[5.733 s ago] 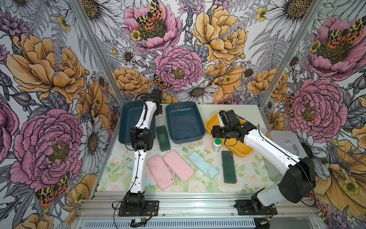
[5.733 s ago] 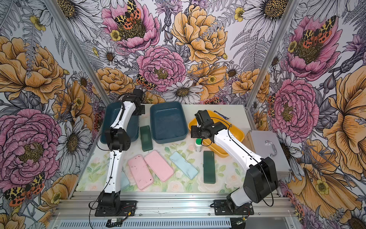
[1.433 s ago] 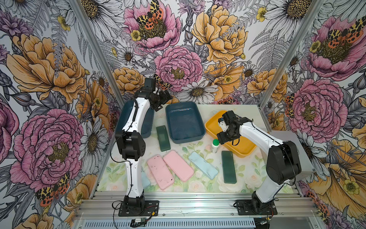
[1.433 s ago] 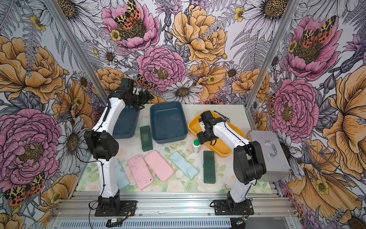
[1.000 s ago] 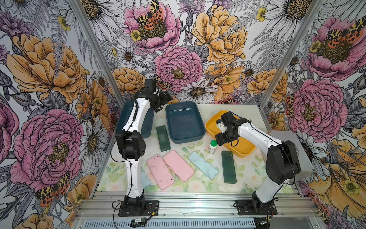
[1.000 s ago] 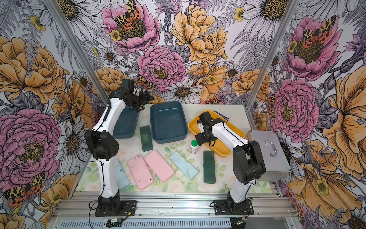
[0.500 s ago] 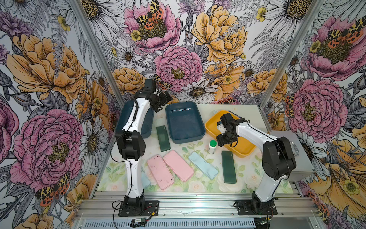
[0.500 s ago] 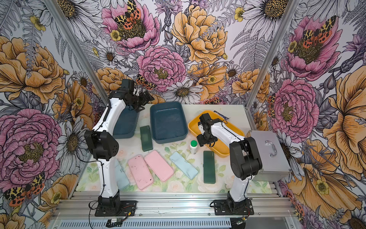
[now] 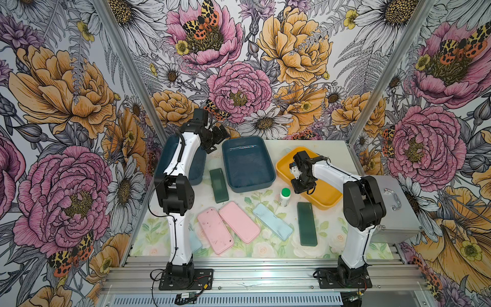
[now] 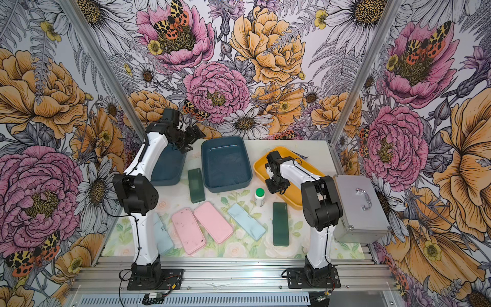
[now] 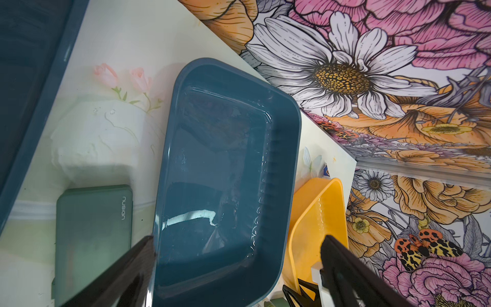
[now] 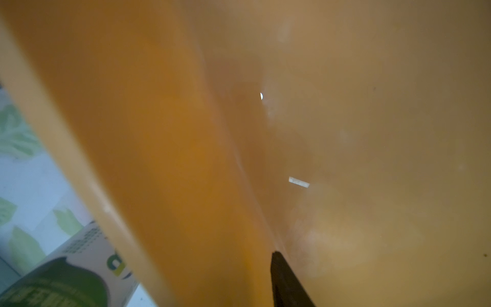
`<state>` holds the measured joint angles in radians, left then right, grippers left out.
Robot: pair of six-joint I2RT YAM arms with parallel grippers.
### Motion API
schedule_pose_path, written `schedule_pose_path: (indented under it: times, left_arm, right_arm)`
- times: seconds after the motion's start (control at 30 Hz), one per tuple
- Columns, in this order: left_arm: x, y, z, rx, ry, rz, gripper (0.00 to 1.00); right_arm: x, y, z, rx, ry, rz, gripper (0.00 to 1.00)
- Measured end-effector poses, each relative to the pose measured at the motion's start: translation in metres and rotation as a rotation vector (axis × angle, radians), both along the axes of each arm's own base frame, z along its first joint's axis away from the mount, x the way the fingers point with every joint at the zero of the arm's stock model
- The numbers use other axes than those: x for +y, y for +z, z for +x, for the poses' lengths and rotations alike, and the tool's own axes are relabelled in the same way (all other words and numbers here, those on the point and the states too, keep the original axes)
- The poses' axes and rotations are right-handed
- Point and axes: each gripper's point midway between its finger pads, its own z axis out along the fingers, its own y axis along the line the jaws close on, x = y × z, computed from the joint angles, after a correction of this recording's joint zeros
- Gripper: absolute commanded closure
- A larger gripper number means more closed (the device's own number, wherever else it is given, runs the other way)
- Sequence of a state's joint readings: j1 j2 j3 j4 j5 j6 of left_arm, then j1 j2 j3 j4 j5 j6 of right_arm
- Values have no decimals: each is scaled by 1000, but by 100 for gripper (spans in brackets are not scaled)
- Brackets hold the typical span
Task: Place the pencil cases by color into the storage box
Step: Move the storage box to the center of the board.
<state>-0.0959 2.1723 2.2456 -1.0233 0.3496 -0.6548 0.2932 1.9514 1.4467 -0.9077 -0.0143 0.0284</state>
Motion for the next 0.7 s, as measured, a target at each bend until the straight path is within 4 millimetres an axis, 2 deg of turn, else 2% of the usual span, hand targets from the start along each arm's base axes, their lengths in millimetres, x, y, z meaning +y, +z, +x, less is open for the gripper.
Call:
schedule_pose_path:
  times: [0.37,0.6,0.7]
  left_arm:
    - [5,-1,1,2,7,2,1]
    - [6,-1,1,2,9,-2,1]
    - [9,0,1,2,13,-4,1]
  right_arm:
    - [30,18,58,-52,-114,114,73]
    - [41,19,81,-49,-170,155,82]
    - [45,19,91,-60,-189,165,82]
